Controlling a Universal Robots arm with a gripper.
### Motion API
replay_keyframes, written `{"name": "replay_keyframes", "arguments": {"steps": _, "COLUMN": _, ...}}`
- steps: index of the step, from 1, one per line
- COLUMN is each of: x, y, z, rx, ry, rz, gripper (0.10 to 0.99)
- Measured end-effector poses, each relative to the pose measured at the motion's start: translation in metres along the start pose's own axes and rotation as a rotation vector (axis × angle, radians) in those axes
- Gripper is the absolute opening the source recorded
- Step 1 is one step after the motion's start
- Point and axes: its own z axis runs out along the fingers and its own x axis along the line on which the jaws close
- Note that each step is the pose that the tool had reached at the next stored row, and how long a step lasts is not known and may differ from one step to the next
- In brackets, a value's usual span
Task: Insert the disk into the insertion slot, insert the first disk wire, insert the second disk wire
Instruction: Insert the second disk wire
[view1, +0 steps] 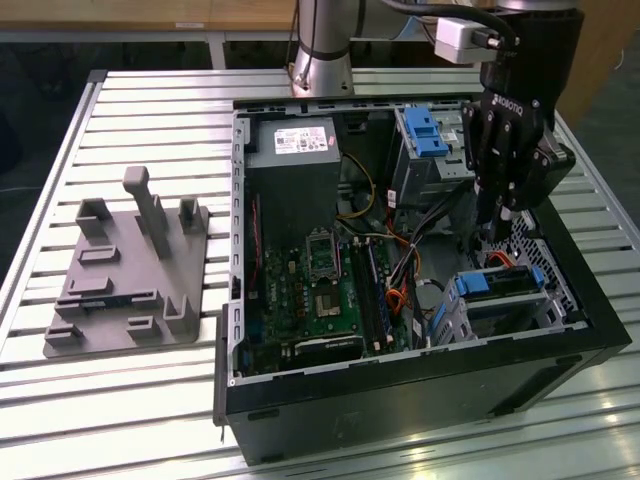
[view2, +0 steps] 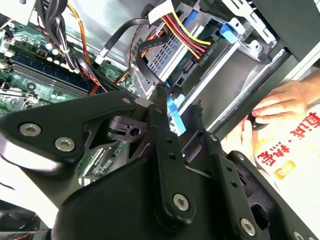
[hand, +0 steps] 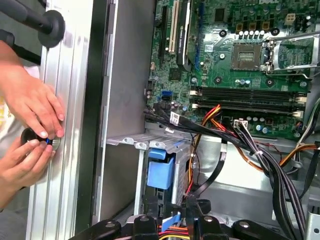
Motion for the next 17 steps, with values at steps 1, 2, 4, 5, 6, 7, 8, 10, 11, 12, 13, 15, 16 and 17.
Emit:
{"name": "replay_keyframes", "arguments": {"steps": 1, "x": -0.0007, "y": -0.0001, "z": 0.0003, "rx": 0.001, "ry": 0.0023, "rz": 0.000, "gripper": 0.357}}
{"name": "replay_keyframes", "arguments": {"steps": 2, "x": -0.0013, "y": -0.0001, "z": 0.0006, "rx": 0.003, "ry": 0.0046, "rz": 0.000, "gripper": 0.357}}
{"name": "replay_keyframes", "arguments": {"steps": 4, "x": -0.0017, "y": 0.0003, "z": 0.0009, "rx": 0.007, "ry": 0.0086, "rz": 0.001, "gripper": 0.357}}
{"name": "replay_keyframes", "arguments": {"steps": 5, "x": -0.0017, "y": 0.0007, "z": 0.0009, "rx": 0.009, "ry": 0.0113, "rz": 0.002, "gripper": 0.357}}
{"name": "replay_keyframes", "arguments": {"steps": 6, "x": -0.0019, "y": 0.0012, "z": 0.0009, "rx": 0.011, "ry": 0.0137, "rz": 0.003, "gripper": 0.357}}
{"name": "replay_keyframes", "arguments": {"steps": 7, "x": -0.0020, "y": 0.0019, "z": 0.0008, "rx": 0.014, "ry": 0.0157, "rz": 0.004, "gripper": 0.357}}
{"name": "replay_keyframes", "arguments": {"steps": 8, "x": -0.0023, "y": 0.0028, "z": 0.0007, "rx": 0.016, "ry": 0.0163, "rz": 0.004, "gripper": 0.357}}
{"name": "replay_keyframes", "arguments": {"steps": 10, "x": -0.0026, "y": 0.0039, "z": 0.0009, "rx": 0.020, "ry": 0.0192, "rz": 0.006, "gripper": 0.357}}
{"name": "replay_keyframes", "arguments": {"steps": 11, "x": -0.0027, "y": 0.0040, "z": 0.0010, "rx": 0.023, "ry": 0.0222, "rz": 0.007, "gripper": 0.357}}
{"name": "replay_keyframes", "arguments": {"steps": 12, "x": -0.0028, "y": 0.0040, "z": 0.0011, "rx": 0.026, "ry": 0.0247, "rz": 0.008, "gripper": 0.357}}
{"name": "replay_keyframes", "arguments": {"steps": 13, "x": -0.0028, "y": 0.0040, "z": 0.0012, "rx": 0.028, "ry": 0.0271, "rz": 0.009, "gripper": 0.357}}
{"name": "replay_keyframes", "arguments": {"steps": 15, "x": -0.0030, "y": 0.0040, "z": 0.0015, "rx": 0.031, "ry": 0.0323, "rz": 0.012, "gripper": 0.357}}
{"name": "replay_keyframes", "arguments": {"steps": 16, "x": -0.0031, "y": 0.0040, "z": 0.0017, "rx": 0.031, "ry": 0.0350, "rz": 0.015, "gripper": 0.357}}
{"name": "replay_keyframes", "arguments": {"steps": 17, "x": -0.0032, "y": 0.0043, "z": 0.0018, "rx": 0.031, "ry": 0.0367, "rz": 0.018, "gripper": 0.357}}
